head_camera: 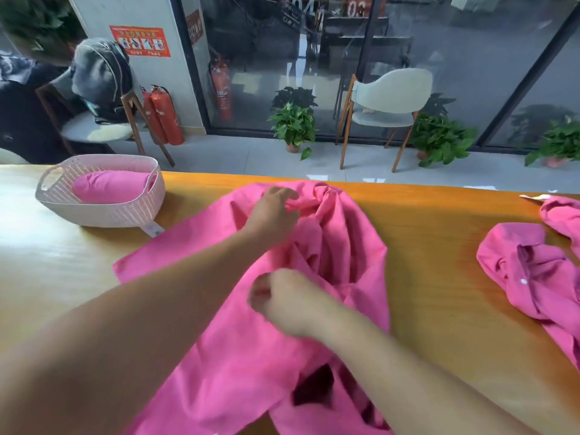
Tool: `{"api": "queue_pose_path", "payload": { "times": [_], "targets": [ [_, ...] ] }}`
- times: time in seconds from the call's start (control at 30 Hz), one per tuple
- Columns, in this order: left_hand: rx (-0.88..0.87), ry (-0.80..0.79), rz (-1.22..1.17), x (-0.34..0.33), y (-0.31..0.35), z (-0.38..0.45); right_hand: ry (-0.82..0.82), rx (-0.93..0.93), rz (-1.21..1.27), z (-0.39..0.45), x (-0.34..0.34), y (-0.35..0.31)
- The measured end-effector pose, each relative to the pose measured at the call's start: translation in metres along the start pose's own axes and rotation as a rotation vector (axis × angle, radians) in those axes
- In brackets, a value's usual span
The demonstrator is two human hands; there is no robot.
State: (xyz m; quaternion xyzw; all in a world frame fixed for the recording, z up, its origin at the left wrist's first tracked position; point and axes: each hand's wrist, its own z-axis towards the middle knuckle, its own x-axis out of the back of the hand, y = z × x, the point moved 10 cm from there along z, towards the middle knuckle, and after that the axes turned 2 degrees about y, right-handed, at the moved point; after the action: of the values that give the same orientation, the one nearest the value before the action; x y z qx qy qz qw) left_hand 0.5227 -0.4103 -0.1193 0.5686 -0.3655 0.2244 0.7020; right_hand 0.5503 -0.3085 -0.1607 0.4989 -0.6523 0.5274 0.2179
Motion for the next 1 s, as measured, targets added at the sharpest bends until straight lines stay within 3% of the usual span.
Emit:
{"api": "queue_pose_path", "payload": {
  "times": [0.03, 0.13, 0.2, 0.27, 0.4, 0.5, 0.57, 0.67, 0.7, 0.73, 0.8, 0.83, 0.9, 0.93, 1.0],
  "targets": [
    [0.027, 0.039, -0.01, 0.002, -0.014, -0.012, 0.133, 0.0, -0.022, -0.033, 0.03, 0.03],
    [0.009, 0.185, 0.01, 0.009, -0.036, -0.05, 0.194, -0.215, -0.004, -0.052, 0.049, 0.108],
    [0.004, 0.29, 0.043, 0.015, -0.045, -0.072, 0.185, -0.223, -0.02, -0.053, 0.037, 0.103],
    [0.043, 0.331, 0.058, 0.015, -0.056, -0.086, 0.279, -0.291, -0.081, -0.056, 0.036, 0.106],
    [0.309, 0.218, -0.043, 0.009, -0.093, -0.1, 0.234, -0.393, -0.08, -0.067, 0.031, 0.103],
    [0.502, 0.017, -0.374, 0.006, -0.103, -0.094, 0.297, -0.162, 0.129, -0.058, 0.03, 0.045],
    [0.597, -0.091, -0.517, 0.013, -0.099, -0.089, 0.17, 0.003, 0.451, -0.06, 0.009, -0.005],
    [0.649, -0.176, -0.51, 0.033, -0.097, -0.096, -0.447, 0.092, 0.762, -0.091, -0.06, -0.066],
    [0.626, -0.182, -0.463, 0.042, -0.096, -0.097, -0.518, 0.087, 0.767, -0.098, -0.067, -0.065],
    [0.581, -0.179, -0.313, 0.053, -0.097, -0.097, -0.479, 0.074, 0.787, -0.097, -0.063, -0.057],
    [0.501, -0.127, -0.056, 0.066, -0.096, -0.102, -0.193, -0.015, 0.874, -0.087, -0.031, -0.016],
    [0.488, -0.093, -0.015, 0.067, -0.097, -0.107, -0.006, -0.066, 0.819, -0.081, -0.013, 0.013],
    [0.471, -0.062, -0.019, 0.055, -0.097, -0.124, 0.28, -0.153, 0.319, -0.085, 0.027, 0.061],
    [0.459, -0.069, -0.018, 0.046, -0.096, -0.133, 0.321, -0.211, 0.047, -0.092, 0.04, 0.076],
    [0.439, -0.122, 0.041, 0.025, -0.097, -0.149, 0.181, -0.355, -0.269, -0.104, 0.04, 0.104]
  ]
}}
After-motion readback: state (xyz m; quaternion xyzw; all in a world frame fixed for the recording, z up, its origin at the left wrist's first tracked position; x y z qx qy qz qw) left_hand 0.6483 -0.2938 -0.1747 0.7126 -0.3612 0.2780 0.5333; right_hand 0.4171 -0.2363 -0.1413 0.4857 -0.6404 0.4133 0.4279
